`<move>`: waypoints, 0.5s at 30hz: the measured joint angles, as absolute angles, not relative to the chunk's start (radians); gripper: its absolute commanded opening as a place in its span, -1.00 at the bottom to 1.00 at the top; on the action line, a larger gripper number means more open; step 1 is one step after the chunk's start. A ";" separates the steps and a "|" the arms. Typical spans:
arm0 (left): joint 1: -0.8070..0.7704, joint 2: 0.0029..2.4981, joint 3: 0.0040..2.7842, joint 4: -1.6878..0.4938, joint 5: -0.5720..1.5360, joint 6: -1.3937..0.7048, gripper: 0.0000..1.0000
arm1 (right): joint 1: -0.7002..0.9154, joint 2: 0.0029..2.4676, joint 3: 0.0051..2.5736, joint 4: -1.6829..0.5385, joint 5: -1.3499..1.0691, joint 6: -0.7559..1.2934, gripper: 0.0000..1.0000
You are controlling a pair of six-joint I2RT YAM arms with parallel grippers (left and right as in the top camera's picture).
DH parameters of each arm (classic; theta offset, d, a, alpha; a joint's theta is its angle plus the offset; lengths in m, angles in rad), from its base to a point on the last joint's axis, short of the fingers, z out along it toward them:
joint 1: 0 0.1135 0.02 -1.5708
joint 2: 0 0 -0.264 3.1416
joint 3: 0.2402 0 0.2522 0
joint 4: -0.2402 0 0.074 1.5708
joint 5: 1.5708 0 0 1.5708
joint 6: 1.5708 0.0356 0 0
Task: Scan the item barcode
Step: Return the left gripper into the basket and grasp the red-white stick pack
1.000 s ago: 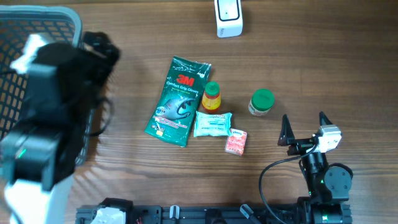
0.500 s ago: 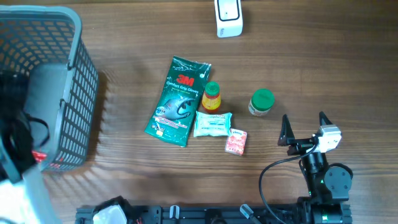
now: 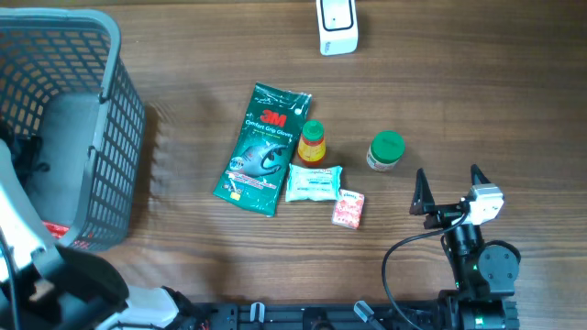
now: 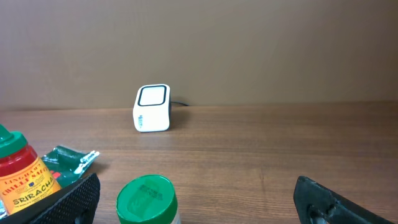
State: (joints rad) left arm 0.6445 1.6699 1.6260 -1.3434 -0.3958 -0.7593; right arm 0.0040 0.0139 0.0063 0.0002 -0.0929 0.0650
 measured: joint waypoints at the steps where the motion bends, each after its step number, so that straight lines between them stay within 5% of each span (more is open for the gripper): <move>1: 0.645 1.687 1.625 -1.332 -0.395 -0.754 0.78 | 0.004 0.014 0.006 0.000 -0.093 0.065 0.99; 15: 0.713 1.716 1.415 -1.058 -0.374 -0.609 0.73 | 0.004 0.014 0.006 0.000 -0.093 0.065 1.00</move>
State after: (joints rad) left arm 0.7128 1.7157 1.4147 -1.0584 -0.3737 -0.6094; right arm 0.0044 0.0139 0.0063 0.0002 -0.0929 0.0650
